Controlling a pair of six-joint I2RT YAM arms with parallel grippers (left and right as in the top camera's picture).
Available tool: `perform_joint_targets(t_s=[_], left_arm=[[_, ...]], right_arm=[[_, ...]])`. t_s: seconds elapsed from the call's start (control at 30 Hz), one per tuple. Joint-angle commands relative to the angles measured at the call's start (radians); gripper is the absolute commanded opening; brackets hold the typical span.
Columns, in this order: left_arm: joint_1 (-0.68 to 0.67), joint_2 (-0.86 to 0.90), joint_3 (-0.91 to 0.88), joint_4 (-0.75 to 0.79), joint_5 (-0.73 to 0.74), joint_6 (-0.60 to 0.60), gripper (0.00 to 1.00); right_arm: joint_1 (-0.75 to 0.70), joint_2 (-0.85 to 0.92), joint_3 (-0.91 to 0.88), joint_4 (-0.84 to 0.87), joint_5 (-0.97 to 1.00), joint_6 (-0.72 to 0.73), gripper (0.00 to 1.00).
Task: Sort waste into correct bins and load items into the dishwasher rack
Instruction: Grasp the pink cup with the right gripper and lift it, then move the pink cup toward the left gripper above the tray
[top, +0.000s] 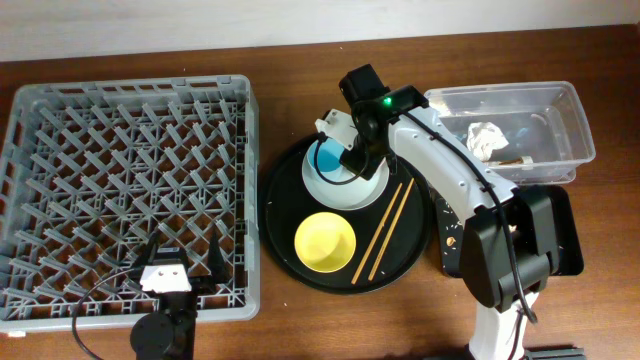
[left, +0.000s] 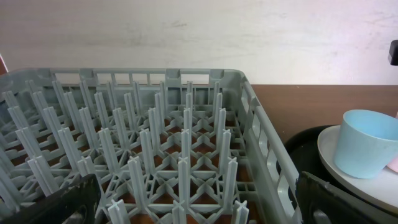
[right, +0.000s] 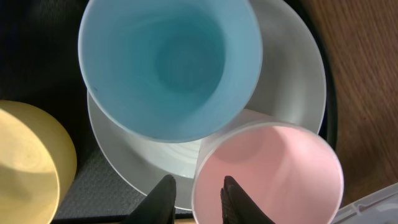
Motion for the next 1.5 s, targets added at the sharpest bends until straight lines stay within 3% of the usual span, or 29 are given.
perform_joint_targets(t_s=[0.0, 0.4, 0.53, 0.7, 0.9, 1.13, 1.3, 1.47], left_arm=[[-0.005, -0.004, -0.004, -0.001, 0.011, 0.015, 0.99], [-0.005, -0.004, -0.004, -0.001, 0.011, 0.015, 1.00], [-0.005, -0.004, -0.004, -0.001, 0.011, 0.015, 0.99], [-0.005, -0.004, -0.004, -0.001, 0.011, 0.015, 0.99], [-0.005, -0.004, -0.004, -0.001, 0.011, 0.015, 0.99], [-0.005, -0.004, -0.004, -0.001, 0.011, 0.015, 0.99], [-0.005, -0.004, -0.004, -0.001, 0.011, 0.015, 0.99], [-0.005, -0.004, -0.004, -0.001, 0.011, 0.015, 0.99]], right_arm=[[0.005, 0.010, -0.011, -0.002, -0.006, -0.013, 0.27], [0.005, 0.010, -0.055, 0.003, -0.002, -0.013, 0.26], [0.005, 0.010, -0.075, 0.019, 0.002, -0.013, 0.22], [0.005, 0.009, -0.080, 0.024, 0.019, -0.013, 0.05], [0.005, 0.003, -0.064, -0.012, 0.028, -0.010, 0.04], [0.005, -0.055, 0.196, -0.257, -0.087, -0.009, 0.04], [-0.001, -0.136, 0.453, -0.462, -0.139, 0.143, 0.04], [-0.067, -0.253, 0.547, -0.502, -0.322, 0.315, 0.04]])
